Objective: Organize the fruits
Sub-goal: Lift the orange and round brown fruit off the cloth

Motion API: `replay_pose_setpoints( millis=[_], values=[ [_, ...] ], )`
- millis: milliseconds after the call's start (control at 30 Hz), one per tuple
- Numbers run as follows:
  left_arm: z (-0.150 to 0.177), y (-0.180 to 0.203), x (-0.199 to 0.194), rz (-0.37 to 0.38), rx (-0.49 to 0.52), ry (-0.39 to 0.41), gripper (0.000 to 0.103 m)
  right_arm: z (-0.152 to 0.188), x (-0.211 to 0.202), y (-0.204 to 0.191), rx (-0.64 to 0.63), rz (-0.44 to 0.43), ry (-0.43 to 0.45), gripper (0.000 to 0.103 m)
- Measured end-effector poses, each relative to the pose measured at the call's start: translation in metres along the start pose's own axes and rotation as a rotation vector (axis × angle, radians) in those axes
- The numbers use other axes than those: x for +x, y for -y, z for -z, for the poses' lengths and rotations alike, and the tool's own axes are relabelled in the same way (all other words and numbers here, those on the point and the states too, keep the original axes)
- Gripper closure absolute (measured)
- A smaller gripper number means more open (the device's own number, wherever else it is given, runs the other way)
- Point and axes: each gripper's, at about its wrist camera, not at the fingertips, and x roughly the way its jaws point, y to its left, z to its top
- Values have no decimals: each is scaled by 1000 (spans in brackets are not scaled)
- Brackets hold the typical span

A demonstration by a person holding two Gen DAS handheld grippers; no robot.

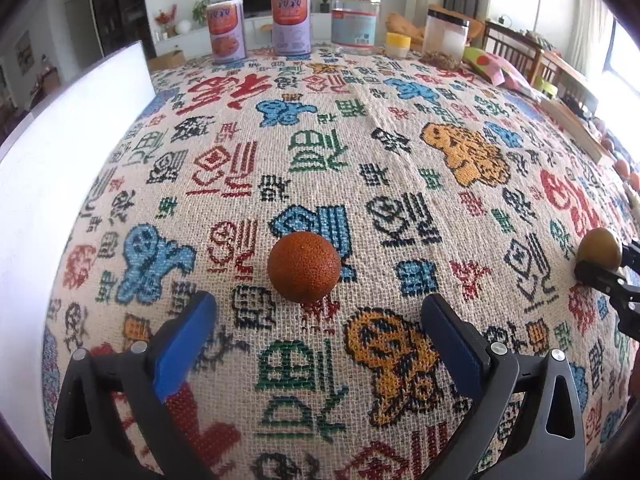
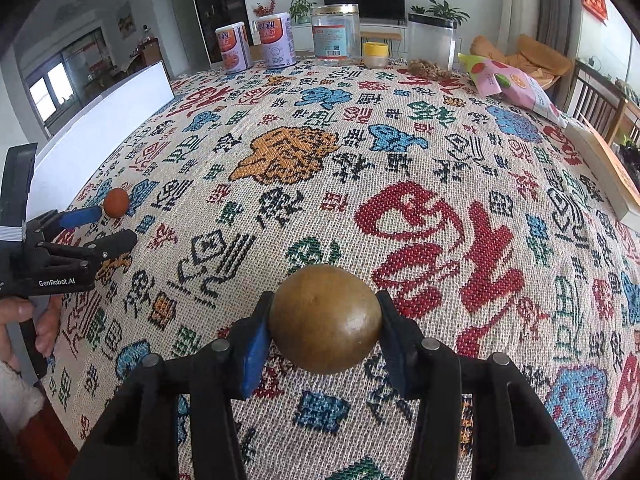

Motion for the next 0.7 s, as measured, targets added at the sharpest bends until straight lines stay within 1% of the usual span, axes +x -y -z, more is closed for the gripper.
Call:
replay_pose_setpoints(
  millis=[33,67,100,133,167,200,233,267,300,700],
  values=[
    [0,0,0,-5,3,-1,0,2,0,-3,-16,21,17,53],
    [0,1,1,-8,6,-1,0,3,3,-4,-24,41,18,51],
    [0,1,1,-6,4,-1,0,2,5,-6,-23,42,24,41],
    [-1,1,1,-6,4,-1,0,2,6,-6,-20,44,19,34],
    [0,0,1,-6,4,0,0,2,8,-6,-21,51,10,22],
    [0,0,1,-6,4,0,0,2,10,-7,-24,59,-2,12],
    [0,0,1,-5,4,0,0,2,13,-6,-25,59,-12,8],
    [0,0,1,-5,3,0,0,2,15,-5,-25,52,-23,2],
    [0,0,1,-5,3,-1,0,2,16,-6,-28,47,-28,0],
    [0,0,0,-5,4,0,0,4,15,-7,-29,49,-28,0]
  ],
)
